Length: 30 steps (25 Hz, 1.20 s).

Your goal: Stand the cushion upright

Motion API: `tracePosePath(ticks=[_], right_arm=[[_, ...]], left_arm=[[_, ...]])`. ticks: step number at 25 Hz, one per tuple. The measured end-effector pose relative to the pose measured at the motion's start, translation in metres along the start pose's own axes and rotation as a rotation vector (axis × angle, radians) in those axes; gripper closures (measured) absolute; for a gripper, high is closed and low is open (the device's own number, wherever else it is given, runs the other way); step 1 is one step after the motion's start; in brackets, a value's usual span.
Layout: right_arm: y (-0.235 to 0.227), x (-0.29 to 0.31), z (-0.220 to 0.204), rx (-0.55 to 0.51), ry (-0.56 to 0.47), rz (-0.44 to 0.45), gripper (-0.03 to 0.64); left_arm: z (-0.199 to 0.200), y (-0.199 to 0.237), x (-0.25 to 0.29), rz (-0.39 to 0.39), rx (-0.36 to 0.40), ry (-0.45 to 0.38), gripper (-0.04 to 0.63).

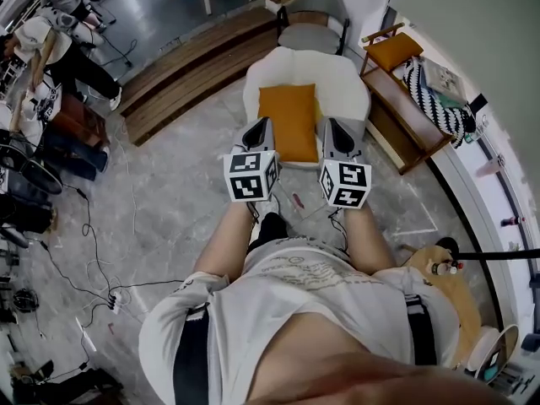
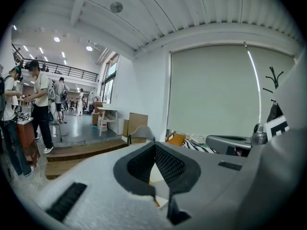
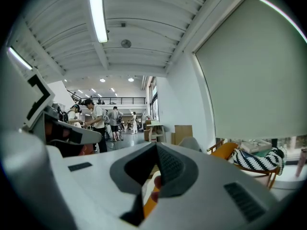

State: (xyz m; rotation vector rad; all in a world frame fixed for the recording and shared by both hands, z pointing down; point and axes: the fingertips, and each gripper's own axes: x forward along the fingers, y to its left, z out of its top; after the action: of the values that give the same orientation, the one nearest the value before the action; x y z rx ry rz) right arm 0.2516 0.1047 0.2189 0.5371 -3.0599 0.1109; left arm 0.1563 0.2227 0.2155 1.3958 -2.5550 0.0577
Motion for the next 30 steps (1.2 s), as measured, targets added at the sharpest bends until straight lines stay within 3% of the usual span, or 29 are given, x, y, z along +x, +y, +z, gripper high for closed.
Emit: tracePosePath(ticks=[30], right_arm=[[0.023, 0.214, 0.01, -0.056, 0.055, -0.055, 0.591]], left_arm=[[0.031, 0.159, 0.166, -0.045, -0.097, 0.068, 0.574]])
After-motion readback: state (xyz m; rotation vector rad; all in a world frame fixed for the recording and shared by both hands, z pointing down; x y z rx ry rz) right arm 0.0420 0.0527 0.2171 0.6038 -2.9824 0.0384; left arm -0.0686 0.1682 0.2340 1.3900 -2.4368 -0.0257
